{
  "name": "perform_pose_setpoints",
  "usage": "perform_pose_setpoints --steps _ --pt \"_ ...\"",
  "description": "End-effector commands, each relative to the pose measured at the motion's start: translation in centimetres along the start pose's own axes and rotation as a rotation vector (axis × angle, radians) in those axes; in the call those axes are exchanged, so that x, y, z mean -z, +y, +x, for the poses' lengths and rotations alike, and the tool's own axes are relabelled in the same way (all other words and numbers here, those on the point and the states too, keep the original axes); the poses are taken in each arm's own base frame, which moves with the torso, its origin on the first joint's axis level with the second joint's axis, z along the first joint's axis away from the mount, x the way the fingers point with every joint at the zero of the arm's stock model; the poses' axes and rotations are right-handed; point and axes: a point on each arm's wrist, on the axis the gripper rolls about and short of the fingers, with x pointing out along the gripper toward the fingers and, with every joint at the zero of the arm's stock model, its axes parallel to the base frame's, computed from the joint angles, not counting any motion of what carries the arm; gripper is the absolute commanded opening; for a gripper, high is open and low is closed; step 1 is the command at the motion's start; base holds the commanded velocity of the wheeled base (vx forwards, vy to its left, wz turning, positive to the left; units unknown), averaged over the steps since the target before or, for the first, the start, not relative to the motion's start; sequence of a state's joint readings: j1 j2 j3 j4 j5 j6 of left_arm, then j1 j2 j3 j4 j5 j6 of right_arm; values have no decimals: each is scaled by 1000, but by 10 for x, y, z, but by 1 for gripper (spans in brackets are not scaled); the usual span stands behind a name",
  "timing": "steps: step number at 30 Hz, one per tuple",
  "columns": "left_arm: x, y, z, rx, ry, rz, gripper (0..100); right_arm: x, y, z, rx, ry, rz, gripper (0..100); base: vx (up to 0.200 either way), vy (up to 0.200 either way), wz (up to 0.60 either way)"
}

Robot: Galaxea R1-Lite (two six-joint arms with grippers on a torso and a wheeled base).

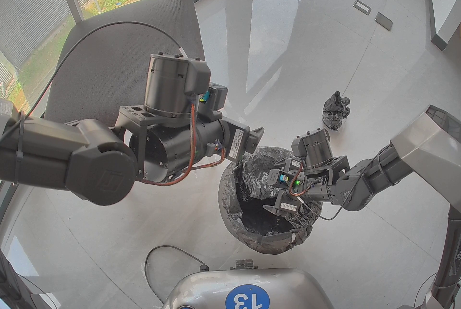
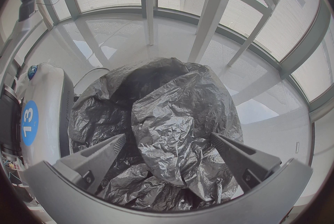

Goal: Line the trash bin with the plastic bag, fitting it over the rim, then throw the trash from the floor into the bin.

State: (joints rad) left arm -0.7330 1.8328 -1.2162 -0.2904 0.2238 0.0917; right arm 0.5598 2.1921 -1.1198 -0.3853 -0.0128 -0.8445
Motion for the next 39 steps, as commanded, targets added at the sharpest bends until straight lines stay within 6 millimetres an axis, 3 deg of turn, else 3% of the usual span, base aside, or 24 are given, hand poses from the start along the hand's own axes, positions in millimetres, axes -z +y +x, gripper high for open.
perform_pose_setpoints --steps 1,2,17,23,25,39 --pt "0 0 1 3 0 1 100 -1 -2 1 6 -2 6 100 0 0 0" --pt "0 -1 0 5 -1 1 100 -1 -2 2 6 -2 9 0 0 0 0" --pt "-1 0 -4 4 -6 -3 100 -4 -8 -3 67 24 21 0 0 0 0" --pt "-2 1 -7 4 -7 -4 100 -9 -20 -10 116 3 29 0 0 0 0" --pt "-1 1 -8 5 -8 -3 100 -4 -35 -13 155 7 49 0 0 0 0" --pt "-3 -2 -11 14 -12 -6 100 12 -60 -16 220 29 107 0 0 0 0"
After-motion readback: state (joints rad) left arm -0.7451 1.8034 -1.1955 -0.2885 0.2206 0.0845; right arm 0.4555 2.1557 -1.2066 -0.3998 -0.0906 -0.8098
